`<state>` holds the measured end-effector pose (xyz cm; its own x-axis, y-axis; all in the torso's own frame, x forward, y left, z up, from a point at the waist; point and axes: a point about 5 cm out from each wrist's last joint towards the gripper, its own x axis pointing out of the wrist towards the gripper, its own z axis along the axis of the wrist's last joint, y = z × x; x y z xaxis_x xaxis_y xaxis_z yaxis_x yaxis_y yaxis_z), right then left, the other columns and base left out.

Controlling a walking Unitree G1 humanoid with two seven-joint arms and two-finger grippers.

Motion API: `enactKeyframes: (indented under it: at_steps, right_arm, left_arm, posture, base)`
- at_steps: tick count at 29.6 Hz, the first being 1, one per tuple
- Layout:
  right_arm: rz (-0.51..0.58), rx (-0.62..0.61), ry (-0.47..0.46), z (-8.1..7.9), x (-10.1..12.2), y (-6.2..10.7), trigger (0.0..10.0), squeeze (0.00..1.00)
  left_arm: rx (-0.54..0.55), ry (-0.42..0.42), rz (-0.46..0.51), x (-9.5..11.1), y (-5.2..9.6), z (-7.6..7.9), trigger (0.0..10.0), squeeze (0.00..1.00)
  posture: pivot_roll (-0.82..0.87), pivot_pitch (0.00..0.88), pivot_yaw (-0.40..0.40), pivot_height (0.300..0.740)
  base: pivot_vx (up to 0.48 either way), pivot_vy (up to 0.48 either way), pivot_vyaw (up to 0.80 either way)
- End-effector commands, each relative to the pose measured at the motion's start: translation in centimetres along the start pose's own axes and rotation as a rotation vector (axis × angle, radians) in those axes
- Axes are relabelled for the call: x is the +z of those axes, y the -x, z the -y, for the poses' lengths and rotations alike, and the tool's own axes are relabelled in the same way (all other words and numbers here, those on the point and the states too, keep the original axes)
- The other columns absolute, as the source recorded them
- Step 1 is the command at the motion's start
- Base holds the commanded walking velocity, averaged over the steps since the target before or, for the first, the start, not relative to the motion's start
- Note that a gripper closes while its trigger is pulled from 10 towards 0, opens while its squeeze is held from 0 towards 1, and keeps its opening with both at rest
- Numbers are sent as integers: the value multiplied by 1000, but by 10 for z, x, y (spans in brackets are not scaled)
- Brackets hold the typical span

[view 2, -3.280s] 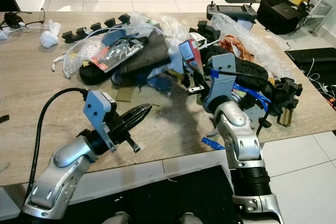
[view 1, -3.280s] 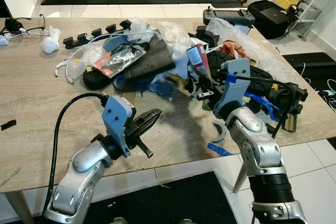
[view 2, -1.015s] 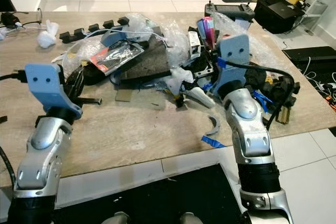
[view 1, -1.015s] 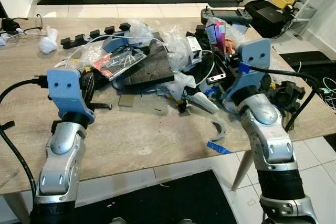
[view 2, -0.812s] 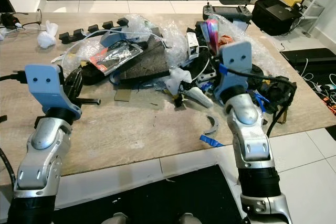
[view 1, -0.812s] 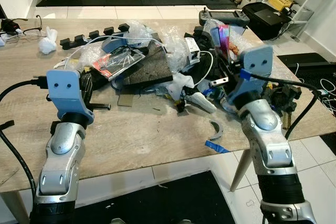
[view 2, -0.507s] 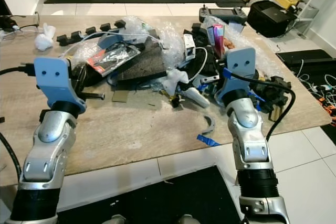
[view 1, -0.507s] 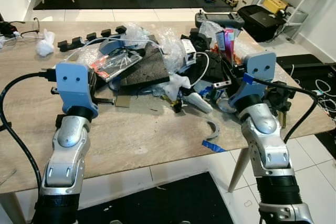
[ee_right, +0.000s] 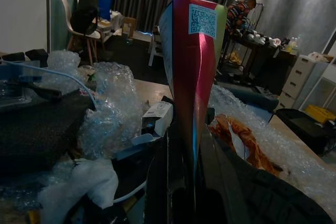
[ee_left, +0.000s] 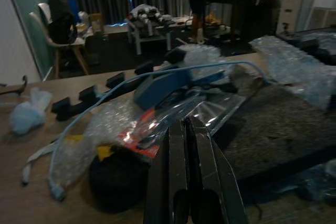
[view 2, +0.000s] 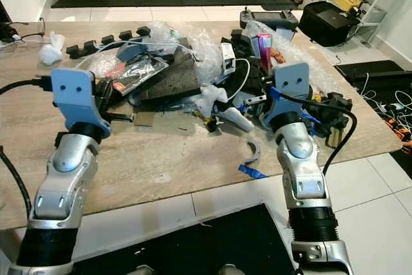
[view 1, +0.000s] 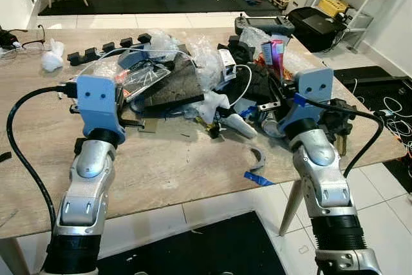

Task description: Picking trash to rubbish bin

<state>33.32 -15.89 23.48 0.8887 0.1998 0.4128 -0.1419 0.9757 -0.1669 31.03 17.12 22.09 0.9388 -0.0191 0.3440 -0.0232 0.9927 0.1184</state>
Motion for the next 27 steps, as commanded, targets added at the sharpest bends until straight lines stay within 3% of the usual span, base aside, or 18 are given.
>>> enactKeyframes:
  at_steps: [1,27]
  right_arm:
    - [-14,-2,-8,1,-5,3,10000,0]
    - [0,12,-11,-4,-4,-2,10000,0]
  left_arm:
    - [-32,-15,-2,-1,0,6,10000,0]
    - [-69,-23,-4,1,0,9,10000,0]
  posture:
    - [22,99,-56,740]
    - [28,114,-56,740]
  base:
    - [0,0,-519]
    - [0,0,-595]
